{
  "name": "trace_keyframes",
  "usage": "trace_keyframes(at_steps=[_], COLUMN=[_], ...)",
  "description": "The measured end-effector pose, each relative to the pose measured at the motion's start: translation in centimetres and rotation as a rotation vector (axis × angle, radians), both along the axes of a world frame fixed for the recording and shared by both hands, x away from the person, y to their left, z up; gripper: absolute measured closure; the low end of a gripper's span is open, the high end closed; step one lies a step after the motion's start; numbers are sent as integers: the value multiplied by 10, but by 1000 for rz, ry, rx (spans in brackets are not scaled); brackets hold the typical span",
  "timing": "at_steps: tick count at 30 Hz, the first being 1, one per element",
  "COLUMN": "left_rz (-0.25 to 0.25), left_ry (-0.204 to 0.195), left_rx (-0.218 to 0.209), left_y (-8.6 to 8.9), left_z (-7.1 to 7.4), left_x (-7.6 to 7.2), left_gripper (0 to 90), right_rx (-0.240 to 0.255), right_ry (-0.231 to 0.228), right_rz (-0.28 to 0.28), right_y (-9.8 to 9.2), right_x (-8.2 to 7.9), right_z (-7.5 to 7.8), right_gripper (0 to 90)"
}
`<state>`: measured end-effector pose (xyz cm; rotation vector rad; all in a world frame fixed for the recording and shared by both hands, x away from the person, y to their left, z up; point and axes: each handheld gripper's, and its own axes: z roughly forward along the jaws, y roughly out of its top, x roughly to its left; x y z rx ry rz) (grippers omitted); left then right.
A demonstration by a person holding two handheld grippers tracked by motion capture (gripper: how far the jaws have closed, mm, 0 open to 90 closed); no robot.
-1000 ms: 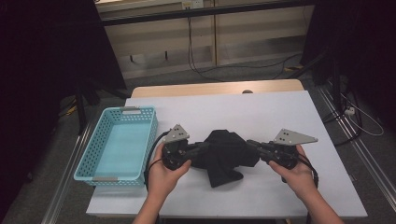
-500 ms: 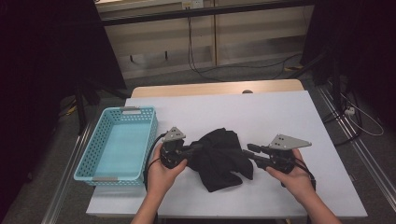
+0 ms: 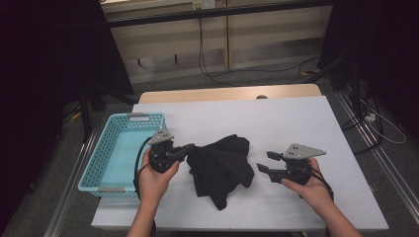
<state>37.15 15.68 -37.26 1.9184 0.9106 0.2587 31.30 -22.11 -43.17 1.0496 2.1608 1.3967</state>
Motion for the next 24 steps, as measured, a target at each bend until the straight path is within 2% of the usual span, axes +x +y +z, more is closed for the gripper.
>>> trace_keyframes(at_steps=[5, 9, 11, 12, 13, 14, 15, 16, 19, 24], left_rz=[31, 36, 34, 31, -10, -10, -32, -56, -107, -215], left_ry=[-10, -4, -37, -45, -38, -38, -40, -47, -66, -42], left_rx=[31, 28, 28, 17, -12, -12, -15, -6, 2, 33], left_y=[5, 7, 5, 2, -4, -4, -8, -13, -29, -58], left_z=[-4, -8, -8, -8, -7, -7, -7, -6, -5, -10], left_x=[-1, -3, -4, -5, -7, -7, -9, -11, -18, -28], left_gripper=[899, 893, 655, 588, 543, 478, 478, 384, 341, 297], right_rx=[-8, -15, -20, -20, -21, -21, -21, -21, -24, -28], right_ry=[-1, -6, -9, -10, -10, -10, -10, -10, -10, -9], right_rz=[-5, 4, 12, 12, 14, 14, 15, 17, 16, 3], right_y=[3, 7, 11, 12, 13, 13, 14, 15, 15, 14], right_x=[4, 5, 5, 5, 6, 6, 6, 6, 7, 6], right_z=[-1, -1, -1, 0, 0, 0, 0, -1, -1, 0], right_gripper=[380, 366, 345, 340, 335, 335, 331, 323, 316, 282])
